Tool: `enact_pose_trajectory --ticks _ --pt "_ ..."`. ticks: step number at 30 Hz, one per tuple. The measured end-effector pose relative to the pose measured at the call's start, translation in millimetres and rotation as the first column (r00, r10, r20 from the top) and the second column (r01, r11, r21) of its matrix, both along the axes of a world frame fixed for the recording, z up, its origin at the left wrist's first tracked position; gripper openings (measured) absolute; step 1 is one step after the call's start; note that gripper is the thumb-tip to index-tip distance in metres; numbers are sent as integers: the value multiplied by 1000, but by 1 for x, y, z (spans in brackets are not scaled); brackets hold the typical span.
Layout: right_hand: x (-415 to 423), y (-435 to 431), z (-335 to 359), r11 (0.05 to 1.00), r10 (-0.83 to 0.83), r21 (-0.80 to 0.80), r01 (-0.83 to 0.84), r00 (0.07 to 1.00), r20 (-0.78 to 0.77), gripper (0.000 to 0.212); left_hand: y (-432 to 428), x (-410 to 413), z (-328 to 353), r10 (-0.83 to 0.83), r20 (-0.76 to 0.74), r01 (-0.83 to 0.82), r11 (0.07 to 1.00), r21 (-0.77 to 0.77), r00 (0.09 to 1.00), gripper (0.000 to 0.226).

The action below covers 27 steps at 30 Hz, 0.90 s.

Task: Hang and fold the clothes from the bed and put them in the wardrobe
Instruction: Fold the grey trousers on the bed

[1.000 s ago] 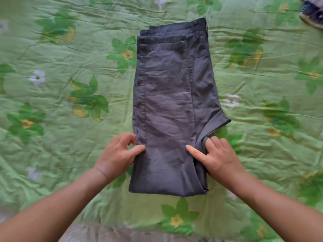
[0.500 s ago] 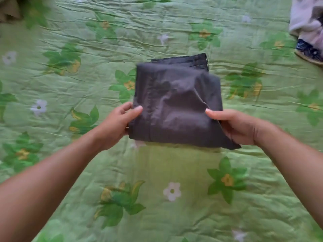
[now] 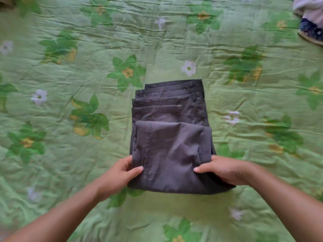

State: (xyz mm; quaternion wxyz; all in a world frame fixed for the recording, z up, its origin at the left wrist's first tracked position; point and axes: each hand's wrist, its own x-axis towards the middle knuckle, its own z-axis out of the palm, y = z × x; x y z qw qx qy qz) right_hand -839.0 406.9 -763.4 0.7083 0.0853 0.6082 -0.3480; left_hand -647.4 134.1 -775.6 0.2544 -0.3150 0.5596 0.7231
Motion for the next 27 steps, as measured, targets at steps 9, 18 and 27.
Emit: enact_pose_trajectory --ticks 9,18,27 --pt "18 4 43 979 -171 -153 137 955 -243 26 26 12 34 209 -112 -226 960 -168 971 30" --pt "-61 -57 28 999 20 -6 -37 652 -758 37 -14 -70 21 304 -128 -329 890 -317 944 21" --pt "41 -38 2 819 300 418 -393 -329 -895 67 41 -20 -4 -460 -107 -24 183 -983 881 77"
